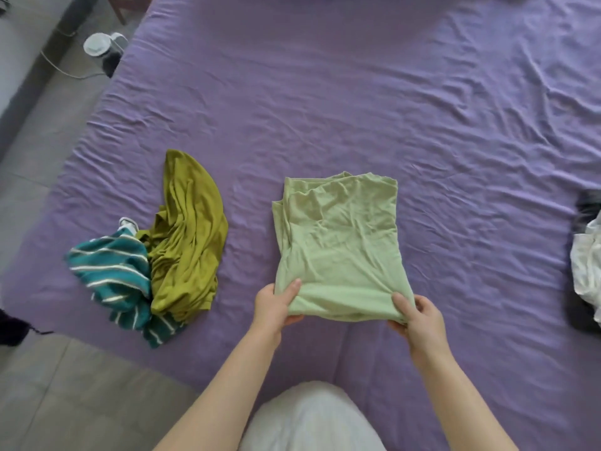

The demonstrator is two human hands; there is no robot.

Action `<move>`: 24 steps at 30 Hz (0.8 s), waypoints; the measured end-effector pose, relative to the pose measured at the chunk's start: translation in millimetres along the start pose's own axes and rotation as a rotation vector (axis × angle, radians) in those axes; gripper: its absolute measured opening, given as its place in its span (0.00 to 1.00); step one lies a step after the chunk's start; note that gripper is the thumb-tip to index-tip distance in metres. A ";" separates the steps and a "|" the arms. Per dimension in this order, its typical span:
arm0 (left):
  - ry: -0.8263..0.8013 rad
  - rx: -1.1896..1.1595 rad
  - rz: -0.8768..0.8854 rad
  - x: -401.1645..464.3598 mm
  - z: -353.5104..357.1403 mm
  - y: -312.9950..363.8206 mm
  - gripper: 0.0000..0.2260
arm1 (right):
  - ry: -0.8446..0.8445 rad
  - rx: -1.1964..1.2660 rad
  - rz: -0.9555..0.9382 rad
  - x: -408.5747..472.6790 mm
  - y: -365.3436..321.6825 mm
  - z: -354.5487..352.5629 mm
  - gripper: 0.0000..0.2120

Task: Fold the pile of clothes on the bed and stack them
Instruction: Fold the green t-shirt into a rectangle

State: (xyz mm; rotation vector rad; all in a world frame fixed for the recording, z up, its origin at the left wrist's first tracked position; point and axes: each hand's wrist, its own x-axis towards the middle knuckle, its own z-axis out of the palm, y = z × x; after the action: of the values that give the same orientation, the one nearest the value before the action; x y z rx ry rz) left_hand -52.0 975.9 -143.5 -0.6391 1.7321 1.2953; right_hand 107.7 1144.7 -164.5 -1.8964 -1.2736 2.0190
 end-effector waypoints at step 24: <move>0.009 -0.868 -0.370 40.6 8.5 66.1 0.02 | -0.254 0.594 0.372 36.8 -92.5 42.9 0.10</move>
State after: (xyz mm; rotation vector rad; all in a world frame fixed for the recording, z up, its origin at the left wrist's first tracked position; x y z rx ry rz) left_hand -122.4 1009.3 -146.2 -1.3718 0.9187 1.7358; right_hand 20.4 1204.7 -142.1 -1.7011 -0.2723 2.5028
